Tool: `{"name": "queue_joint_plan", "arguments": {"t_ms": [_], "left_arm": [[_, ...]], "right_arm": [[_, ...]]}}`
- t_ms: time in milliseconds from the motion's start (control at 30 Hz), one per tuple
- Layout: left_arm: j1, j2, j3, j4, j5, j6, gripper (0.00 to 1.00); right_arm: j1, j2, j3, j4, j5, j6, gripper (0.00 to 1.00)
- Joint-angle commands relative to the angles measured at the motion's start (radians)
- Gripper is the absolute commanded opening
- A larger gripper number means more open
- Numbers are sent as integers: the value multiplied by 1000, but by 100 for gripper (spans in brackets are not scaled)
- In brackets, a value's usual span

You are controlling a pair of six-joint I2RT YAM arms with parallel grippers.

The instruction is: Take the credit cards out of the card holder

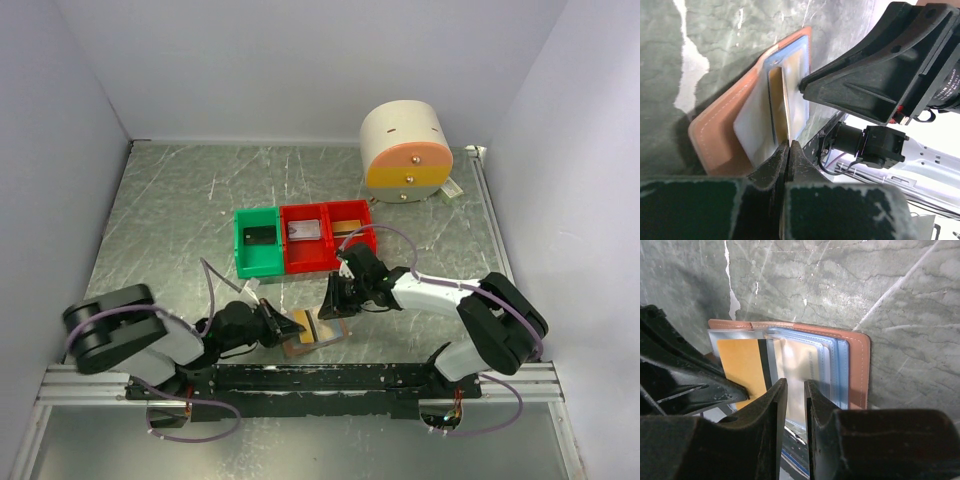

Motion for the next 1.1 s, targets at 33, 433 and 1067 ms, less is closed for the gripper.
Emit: {"name": "queue_joint_plan", "arguments": {"t_ms": [33, 433, 1067], "left_arm": [[-2, -273, 128, -575, -64, 64, 7], [-4, -563, 176, -970, -132, 111, 7], [-5, -777, 301, -1151, -149, 314, 7]], "right_arm": [[-4, 40, -24, -117, 128, -39, 22], [-3, 51, 14, -126, 120, -43, 22], [-48, -301, 54, -119, 167, -23, 54]]}}
